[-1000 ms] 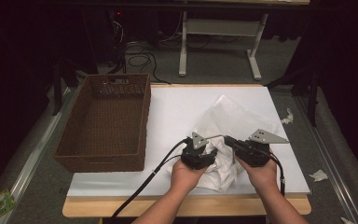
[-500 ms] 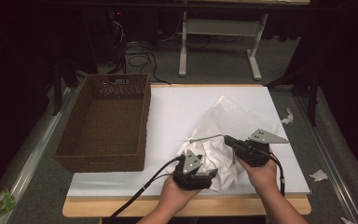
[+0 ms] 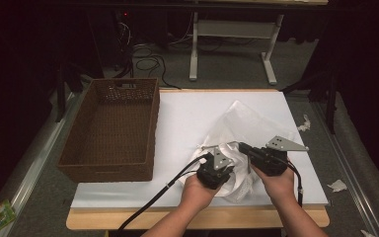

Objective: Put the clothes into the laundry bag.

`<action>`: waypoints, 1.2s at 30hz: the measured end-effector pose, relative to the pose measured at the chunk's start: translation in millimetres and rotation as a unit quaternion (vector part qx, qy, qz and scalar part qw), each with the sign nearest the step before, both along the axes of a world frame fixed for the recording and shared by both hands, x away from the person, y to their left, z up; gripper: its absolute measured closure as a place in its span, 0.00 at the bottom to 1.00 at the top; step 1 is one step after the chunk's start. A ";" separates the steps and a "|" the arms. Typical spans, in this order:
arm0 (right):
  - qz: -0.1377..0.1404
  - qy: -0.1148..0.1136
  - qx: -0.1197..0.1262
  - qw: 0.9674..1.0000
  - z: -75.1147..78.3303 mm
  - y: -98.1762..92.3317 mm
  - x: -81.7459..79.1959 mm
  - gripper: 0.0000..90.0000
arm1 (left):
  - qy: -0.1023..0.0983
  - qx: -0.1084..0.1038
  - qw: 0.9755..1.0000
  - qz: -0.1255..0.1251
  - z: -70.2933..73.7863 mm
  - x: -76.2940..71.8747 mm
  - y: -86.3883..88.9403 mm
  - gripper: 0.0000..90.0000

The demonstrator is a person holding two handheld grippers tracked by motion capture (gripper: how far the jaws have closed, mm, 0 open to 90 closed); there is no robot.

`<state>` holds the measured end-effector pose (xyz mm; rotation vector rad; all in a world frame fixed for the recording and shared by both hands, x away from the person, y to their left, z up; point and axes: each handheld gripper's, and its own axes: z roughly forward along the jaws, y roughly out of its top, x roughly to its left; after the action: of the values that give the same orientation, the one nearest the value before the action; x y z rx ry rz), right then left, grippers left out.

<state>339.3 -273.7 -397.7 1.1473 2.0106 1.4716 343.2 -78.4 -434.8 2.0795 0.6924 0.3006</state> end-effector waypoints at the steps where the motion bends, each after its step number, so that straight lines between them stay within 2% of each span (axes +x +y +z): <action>1: 0.000 0.000 0.000 1.000 0.0 0.0 0.0 0.99 | 0.000 0.000 1.000 0.000 0.0 0.0 0.0 0.87; 4: 0.001 -0.002 0.002 1.000 1.0 -0.8 -0.7 0.99 | 0.008 -0.008 1.000 0.010 -1.2 8.0 -6.0 0.86; 5: 0.002 -0.004 0.003 1.000 2.0 -0.5 -1.8 0.99 | 0.009 -0.015 1.000 0.018 0.0 10.5 -6.4 0.81; 6: 0.002 -0.006 0.001 1.000 2.4 -0.6 -2.2 0.99 | 0.009 -0.034 0.999 0.033 2.5 13.6 -5.1 0.76; 8: 0.001 -0.006 0.004 1.000 2.8 -1.3 -2.2 0.99 | 0.005 -0.049 0.998 0.038 2.7 13.7 -0.9 0.62; 10: 0.000 -0.005 0.006 1.000 2.9 -3.0 -2.2 0.99 | -0.003 -0.068 0.997 0.044 1.4 9.3 6.5 0.50; 11: 0.000 -0.005 0.006 1.000 2.9 -3.0 -2.2 0.99 | -0.003 -0.068 0.997 0.044 1.4 9.3 6.5 0.44; 12: 0.000 -0.007 0.007 1.000 3.0 -4.3 -2.2 0.99 | -0.015 -0.081 0.996 0.043 -1.5 1.8 16.4 0.40; 13: 0.000 -0.007 0.007 1.000 3.0 -4.3 -2.2 0.99 | -0.015 -0.081 0.996 0.043 -1.5 1.8 16.4 0.37; 14: -0.001 -0.007 0.008 1.000 3.0 -4.8 -2.2 0.99 | -0.025 -0.095 0.994 0.046 -7.0 -6.5 25.9 0.34; 17: -0.001 -0.006 0.006 1.000 2.9 -4.1 -2.1 0.99 | -0.022 -0.094 0.994 0.045 -14.5 -11.1 33.4 0.31; 18: -0.002 -0.005 0.004 1.000 2.6 -2.5 -2.4 0.99 | -0.010 -0.095 0.994 0.043 -22.0 -12.6 37.7 0.32; 20: -0.001 -0.005 0.001 1.000 2.1 -1.1 -2.2 0.99 | -0.006 -0.092 0.995 0.033 -26.1 -13.6 38.6 0.39; 22: -0.001 -0.005 -0.001 1.000 1.6 0.2 -2.3 0.99 | -0.014 -0.089 0.996 0.024 -27.4 -15.9 36.9 0.56; 24: 0.000 -0.004 -0.002 1.000 0.7 0.4 -2.3 0.99 | -0.018 -0.086 0.996 0.027 -27.1 -15.5 36.0 0.73; 25: 0.000 -0.004 -0.002 1.000 0.7 0.4 -2.3 0.99 | -0.018 -0.086 0.996 0.027 -27.1 -15.5 36.0 0.80; 26: 0.000 -0.004 -0.002 1.000 0.4 0.5 -2.3 0.99 | -0.017 -0.085 0.996 0.031 -27.0 -14.6 35.6 0.80; 27: 0.001 -0.005 -0.002 1.000 -0.2 0.7 -1.9 0.99 | -0.026 -0.079 0.996 0.040 -25.5 -12.6 37.8 0.90; 30: 0.003 -0.003 -0.003 1.000 -0.8 1.7 -2.8 0.99 | -0.024 -0.099 0.993 0.061 -20.8 -7.4 48.5 0.93; 31: 0.004 -0.003 -0.004 1.000 -1.1 2.4 -2.9 0.99 | -0.024 -0.099 0.993 0.061 -20.8 -7.4 48.5 0.93; 32: 0.006 -0.003 -0.005 1.000 -1.3 2.8 -2.7 0.99 | -0.030 -0.108 0.991 0.067 -15.9 -6.2 53.5 0.94; 36: 0.006 -0.003 -0.003 1.000 -0.9 4.8 -2.8 0.99 | -0.046 -0.118 0.990 0.069 -6.0 -5.0 49.4 0.94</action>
<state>336.5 -268.9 -398.6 1.1286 2.0201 1.4728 338.1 -28.9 -440.8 1.7875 0.7787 0.3707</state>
